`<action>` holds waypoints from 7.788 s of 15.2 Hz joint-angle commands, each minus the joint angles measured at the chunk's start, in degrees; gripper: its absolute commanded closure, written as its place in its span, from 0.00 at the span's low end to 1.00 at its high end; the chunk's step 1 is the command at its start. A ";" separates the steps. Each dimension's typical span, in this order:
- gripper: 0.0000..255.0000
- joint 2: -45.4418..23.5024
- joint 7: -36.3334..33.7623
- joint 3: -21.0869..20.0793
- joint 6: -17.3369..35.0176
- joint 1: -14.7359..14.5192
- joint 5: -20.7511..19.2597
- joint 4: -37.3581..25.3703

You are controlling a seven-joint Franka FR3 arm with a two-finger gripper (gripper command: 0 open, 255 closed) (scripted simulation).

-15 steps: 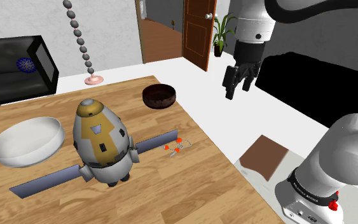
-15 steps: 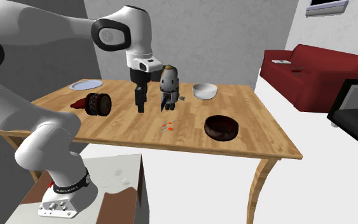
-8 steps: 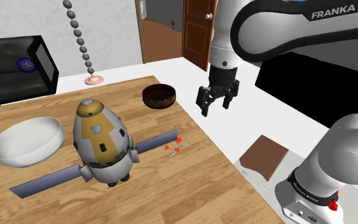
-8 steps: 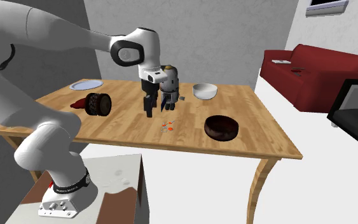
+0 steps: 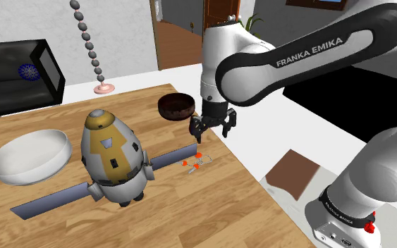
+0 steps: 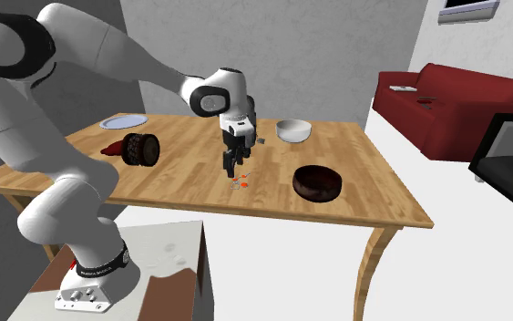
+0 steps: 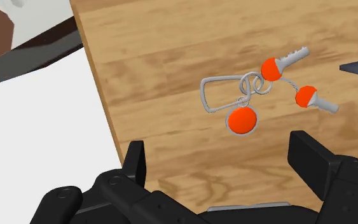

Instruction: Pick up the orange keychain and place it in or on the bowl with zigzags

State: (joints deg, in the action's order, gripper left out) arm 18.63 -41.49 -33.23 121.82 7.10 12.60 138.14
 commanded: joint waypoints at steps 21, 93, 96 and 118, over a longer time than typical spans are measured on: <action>1.00 -16.94 -16.28 -6.19 13.40 3.41 -11.52 -2.07; 1.00 -51.44 -5.07 4.91 -16.33 4.46 -28.24 -62.22; 1.00 -51.76 -5.28 5.05 -14.46 4.62 -28.47 -60.61; 0.00 -50.99 -4.59 4.68 -21.26 3.85 -27.86 -66.86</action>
State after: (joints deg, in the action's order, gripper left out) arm -32.37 -46.10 -28.55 100.61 10.94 -15.28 71.31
